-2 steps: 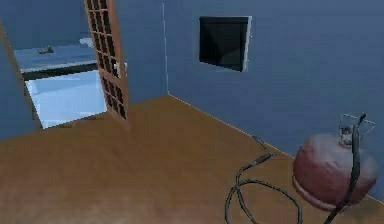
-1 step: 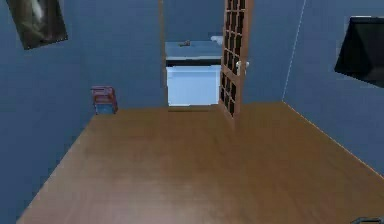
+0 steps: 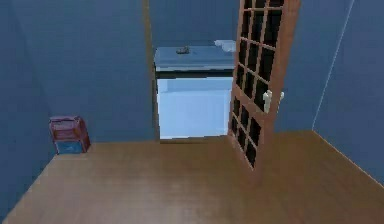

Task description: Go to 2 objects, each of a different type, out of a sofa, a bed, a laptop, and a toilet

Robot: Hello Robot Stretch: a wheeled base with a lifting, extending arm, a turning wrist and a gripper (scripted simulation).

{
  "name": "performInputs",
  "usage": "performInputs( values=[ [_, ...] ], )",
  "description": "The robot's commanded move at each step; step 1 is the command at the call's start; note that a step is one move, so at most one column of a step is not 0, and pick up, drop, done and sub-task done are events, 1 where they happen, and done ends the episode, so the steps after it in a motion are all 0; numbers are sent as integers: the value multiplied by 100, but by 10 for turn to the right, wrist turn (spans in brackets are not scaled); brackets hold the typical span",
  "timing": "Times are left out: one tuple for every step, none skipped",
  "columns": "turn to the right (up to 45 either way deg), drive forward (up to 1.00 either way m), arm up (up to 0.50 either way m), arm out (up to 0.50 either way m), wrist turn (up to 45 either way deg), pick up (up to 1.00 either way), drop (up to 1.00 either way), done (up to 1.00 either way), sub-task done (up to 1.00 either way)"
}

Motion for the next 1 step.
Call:
performInputs(
  values=[
    [0, 100, 0, 0, 0, 0, 0, 0, 0]
  ],
)
